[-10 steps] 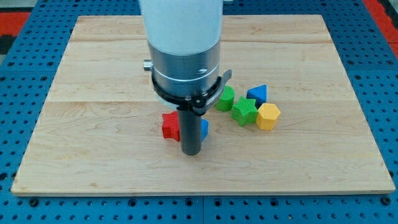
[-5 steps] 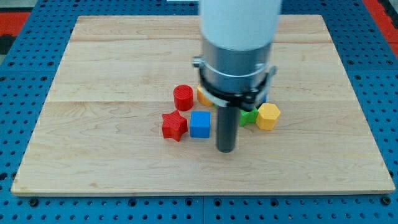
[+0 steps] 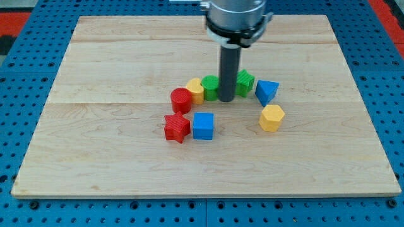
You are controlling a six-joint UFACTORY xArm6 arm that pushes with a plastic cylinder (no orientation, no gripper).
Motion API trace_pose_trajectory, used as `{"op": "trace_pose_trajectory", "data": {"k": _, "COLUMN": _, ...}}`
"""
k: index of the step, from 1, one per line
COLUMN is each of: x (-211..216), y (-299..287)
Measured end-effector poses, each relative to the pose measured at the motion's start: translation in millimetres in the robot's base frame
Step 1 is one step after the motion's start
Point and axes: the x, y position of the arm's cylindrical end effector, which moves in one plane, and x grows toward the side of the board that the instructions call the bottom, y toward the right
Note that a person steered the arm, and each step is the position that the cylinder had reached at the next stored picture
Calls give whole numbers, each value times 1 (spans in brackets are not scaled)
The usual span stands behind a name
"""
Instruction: Keep red circle on left side of red star
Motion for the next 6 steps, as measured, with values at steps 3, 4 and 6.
{"op": "trace_pose_trajectory", "data": {"k": 3, "x": 8, "y": -107}}
{"op": "trace_pose_trajectory", "data": {"k": 4, "x": 18, "y": -110}}
{"op": "trace_pose_trajectory", "data": {"k": 6, "x": -24, "y": -155}}
